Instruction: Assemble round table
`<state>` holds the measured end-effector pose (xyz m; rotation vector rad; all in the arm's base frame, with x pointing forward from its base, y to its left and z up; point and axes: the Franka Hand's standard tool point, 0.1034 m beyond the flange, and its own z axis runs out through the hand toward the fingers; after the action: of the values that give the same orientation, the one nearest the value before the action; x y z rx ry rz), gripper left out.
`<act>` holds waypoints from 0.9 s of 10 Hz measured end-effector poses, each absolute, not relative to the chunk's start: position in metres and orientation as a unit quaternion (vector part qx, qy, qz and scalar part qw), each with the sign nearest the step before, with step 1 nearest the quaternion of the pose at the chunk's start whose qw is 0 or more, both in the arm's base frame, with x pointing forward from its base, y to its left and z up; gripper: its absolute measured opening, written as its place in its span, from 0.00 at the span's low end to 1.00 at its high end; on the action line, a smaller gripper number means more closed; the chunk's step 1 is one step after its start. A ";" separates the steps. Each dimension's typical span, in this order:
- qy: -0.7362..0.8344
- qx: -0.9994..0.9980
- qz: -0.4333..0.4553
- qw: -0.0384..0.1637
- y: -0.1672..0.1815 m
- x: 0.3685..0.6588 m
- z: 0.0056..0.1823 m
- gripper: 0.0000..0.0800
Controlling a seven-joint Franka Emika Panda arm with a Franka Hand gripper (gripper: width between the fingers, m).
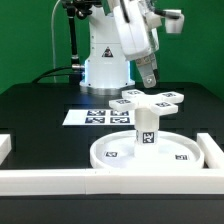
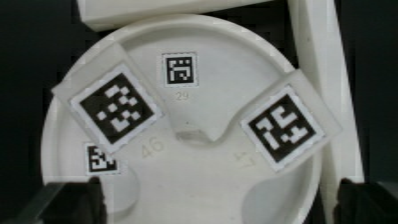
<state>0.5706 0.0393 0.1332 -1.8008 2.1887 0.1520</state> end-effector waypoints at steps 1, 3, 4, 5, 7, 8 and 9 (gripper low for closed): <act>0.755 -0.636 0.051 0.151 0.040 0.570 0.133 0.81; 0.683 -0.715 0.039 0.143 0.045 0.568 0.132 0.81; 0.615 -0.776 0.031 0.135 0.050 0.566 0.132 0.81; 0.551 -0.823 0.033 0.132 0.053 0.565 0.133 0.81; 0.471 -0.872 0.025 0.128 0.057 0.565 0.138 0.81; 0.456 -0.880 0.024 0.128 0.056 0.564 0.136 0.81; 0.415 -0.901 0.019 0.129 0.056 0.564 0.135 0.81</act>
Offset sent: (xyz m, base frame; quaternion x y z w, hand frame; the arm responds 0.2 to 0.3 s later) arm -0.0049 0.0130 0.0039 -0.0493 0.0443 -0.3935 0.9169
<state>0.5638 0.0560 0.1355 -2.6184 1.2058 0.0547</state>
